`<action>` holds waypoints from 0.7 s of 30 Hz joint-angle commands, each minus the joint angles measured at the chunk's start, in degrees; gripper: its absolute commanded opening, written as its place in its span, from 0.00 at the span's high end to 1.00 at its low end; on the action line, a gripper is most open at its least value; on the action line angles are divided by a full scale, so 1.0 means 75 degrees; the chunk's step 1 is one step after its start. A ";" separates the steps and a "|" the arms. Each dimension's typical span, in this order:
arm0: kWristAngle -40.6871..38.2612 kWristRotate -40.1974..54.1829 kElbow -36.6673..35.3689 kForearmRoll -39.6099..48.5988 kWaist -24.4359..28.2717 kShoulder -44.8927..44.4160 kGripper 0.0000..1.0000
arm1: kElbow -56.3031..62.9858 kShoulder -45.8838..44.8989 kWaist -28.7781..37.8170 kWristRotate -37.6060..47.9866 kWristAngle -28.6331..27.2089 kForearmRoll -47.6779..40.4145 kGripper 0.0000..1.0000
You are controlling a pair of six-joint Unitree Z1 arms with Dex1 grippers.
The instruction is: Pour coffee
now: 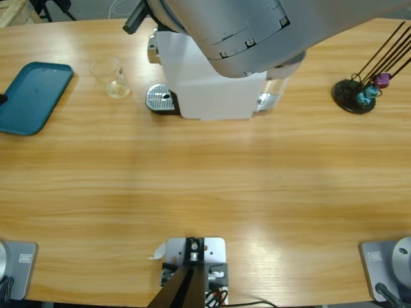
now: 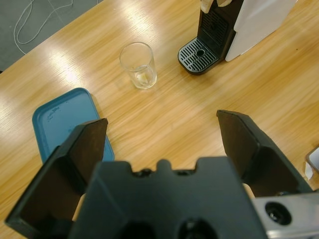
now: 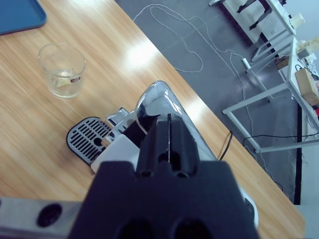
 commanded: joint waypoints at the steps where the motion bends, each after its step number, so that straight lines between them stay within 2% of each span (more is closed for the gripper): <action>1: -0.0020 0.0127 0.0267 -0.0067 -0.0061 -0.0009 0.05 | 0.0481 0.0808 0.0050 0.0066 0.0010 0.0026 1.00; 21: -0.0020 0.0127 0.0279 -0.0072 -0.0068 -0.0014 0.05 | 0.0521 0.1049 -0.0179 0.0078 0.0162 0.0024 1.00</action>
